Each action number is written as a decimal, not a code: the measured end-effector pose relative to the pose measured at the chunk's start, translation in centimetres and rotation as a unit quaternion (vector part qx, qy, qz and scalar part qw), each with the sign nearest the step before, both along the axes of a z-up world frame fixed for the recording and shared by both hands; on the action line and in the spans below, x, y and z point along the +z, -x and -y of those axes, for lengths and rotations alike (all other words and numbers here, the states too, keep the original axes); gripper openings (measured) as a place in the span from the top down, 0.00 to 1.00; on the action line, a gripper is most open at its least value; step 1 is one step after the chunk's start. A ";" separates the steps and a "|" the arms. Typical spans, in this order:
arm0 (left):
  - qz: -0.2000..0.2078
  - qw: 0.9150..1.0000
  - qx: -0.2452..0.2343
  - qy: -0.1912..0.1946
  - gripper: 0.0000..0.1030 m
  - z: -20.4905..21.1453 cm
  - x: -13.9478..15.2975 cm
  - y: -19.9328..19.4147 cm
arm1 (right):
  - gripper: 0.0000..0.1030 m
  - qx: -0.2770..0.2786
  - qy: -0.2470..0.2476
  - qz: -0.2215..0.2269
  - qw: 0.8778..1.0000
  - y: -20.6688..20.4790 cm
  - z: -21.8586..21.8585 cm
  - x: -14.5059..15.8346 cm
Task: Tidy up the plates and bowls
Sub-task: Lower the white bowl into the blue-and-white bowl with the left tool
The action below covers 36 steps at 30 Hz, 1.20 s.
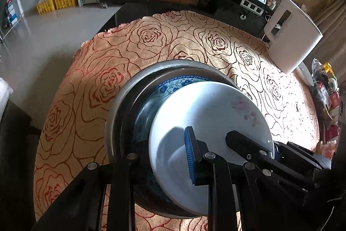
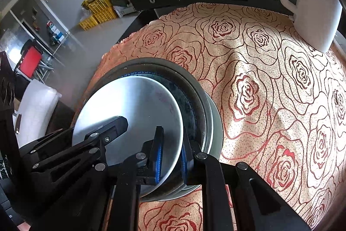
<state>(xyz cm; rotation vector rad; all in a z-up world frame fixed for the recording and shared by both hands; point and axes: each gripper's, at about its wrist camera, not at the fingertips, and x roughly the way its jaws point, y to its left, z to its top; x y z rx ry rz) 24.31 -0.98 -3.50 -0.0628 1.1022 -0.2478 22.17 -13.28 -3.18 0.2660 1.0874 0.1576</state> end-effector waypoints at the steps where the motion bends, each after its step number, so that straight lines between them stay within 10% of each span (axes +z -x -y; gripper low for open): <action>1: 0.001 1.000 0.000 0.000 0.78 0.0 0.0 0.0 | 0.00 0.000 0.002 0.000 1.000 0.0 -0.1 0.0; 36: -0.022 1.000 0.016 0.003 0.76 -0.4 -0.1 -0.2 | 0.00 0.007 0.016 0.020 1.000 -0.2 -0.4 0.2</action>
